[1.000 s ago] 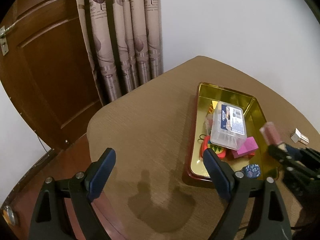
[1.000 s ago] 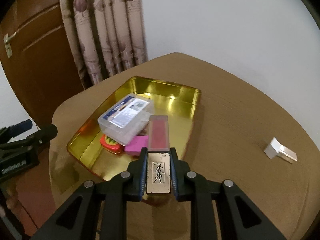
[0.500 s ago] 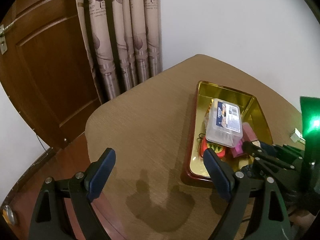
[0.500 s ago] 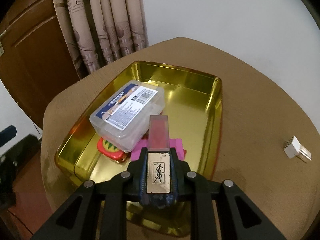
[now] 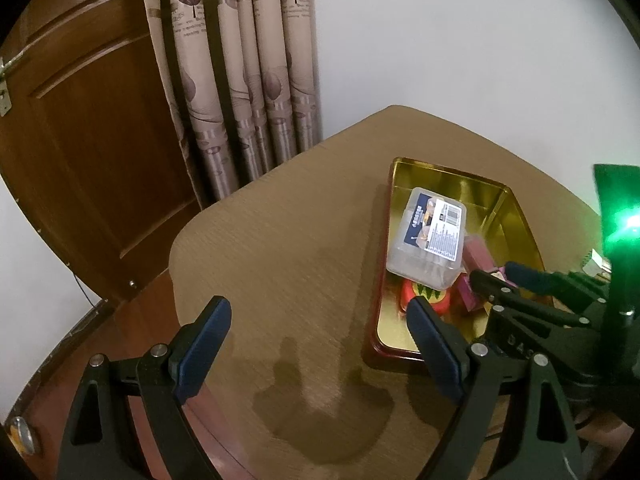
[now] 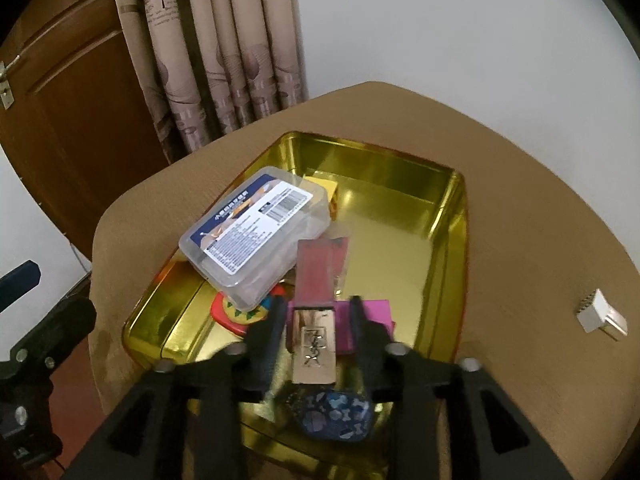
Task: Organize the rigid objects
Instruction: 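Grasp the silver ribbed lighter on the table with the right tool, then grasp the white zigzag cube with the left tool while the right tool holds the lighter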
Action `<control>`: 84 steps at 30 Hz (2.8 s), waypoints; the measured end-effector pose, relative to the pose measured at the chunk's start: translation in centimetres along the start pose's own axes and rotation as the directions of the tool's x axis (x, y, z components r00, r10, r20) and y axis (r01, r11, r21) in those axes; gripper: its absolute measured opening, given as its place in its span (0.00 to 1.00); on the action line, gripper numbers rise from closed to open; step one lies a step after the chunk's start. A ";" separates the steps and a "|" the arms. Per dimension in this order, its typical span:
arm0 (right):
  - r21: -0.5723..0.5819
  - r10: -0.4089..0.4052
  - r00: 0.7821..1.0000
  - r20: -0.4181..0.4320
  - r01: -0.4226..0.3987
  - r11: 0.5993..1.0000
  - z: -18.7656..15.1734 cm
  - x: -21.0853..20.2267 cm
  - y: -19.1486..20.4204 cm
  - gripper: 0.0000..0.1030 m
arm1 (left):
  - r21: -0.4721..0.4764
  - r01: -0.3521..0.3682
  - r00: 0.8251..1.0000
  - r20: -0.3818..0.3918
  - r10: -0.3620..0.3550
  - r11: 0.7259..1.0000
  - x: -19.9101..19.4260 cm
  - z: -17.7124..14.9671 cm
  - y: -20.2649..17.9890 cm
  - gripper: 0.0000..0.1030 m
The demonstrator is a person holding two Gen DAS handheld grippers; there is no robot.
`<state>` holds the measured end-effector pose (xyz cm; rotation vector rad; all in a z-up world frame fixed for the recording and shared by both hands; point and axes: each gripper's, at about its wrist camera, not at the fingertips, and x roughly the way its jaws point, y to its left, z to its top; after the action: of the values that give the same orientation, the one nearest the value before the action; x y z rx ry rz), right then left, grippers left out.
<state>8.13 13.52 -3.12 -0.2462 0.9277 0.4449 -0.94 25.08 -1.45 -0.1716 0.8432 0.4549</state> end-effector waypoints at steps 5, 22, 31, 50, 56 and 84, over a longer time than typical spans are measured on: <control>0.047 0.021 0.999 0.033 -0.022 0.999 -0.4 -2.0 -1.1 0.41 | 0.008 0.000 1.000 -0.002 0.000 1.000 0.0 0.1 -0.1 0.85; 0.335 -0.264 0.964 0.044 0.234 0.913 -5.3 -7.3 -19.9 0.56 | 0.034 -0.015 1.000 -0.018 0.016 0.999 0.7 -0.3 -0.7 0.85; 0.395 -0.371 0.928 -0.022 0.349 0.850 -7.5 -5.3 -28.6 0.61 | 0.080 -0.023 1.000 -0.014 0.024 0.997 1.3 -0.9 -1.5 0.85; -0.143 -0.064 0.989 -0.137 0.044 0.989 -3.7 1.4 -34.3 0.61 | 0.191 0.186 0.983 -0.038 -0.182 0.964 0.2 -0.3 -4.4 0.85; -0.039 -0.047 0.998 -0.031 0.046 0.998 -6.0 0.3 -33.5 0.37 | 0.278 0.182 0.982 -0.006 -0.188 0.943 -1.1 0.8 -9.2 0.85; 0.284 -0.327 0.945 -0.012 0.317 0.905 -18.1 -6.3 -29.7 0.29 | 0.514 0.411 0.910 -0.184 -0.371 0.753 3.9 -0.6 -36.0 0.86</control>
<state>5.92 -21.45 -8.12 -0.1257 0.8831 0.0077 17.24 -5.97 -5.89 0.1675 0.9468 -0.2033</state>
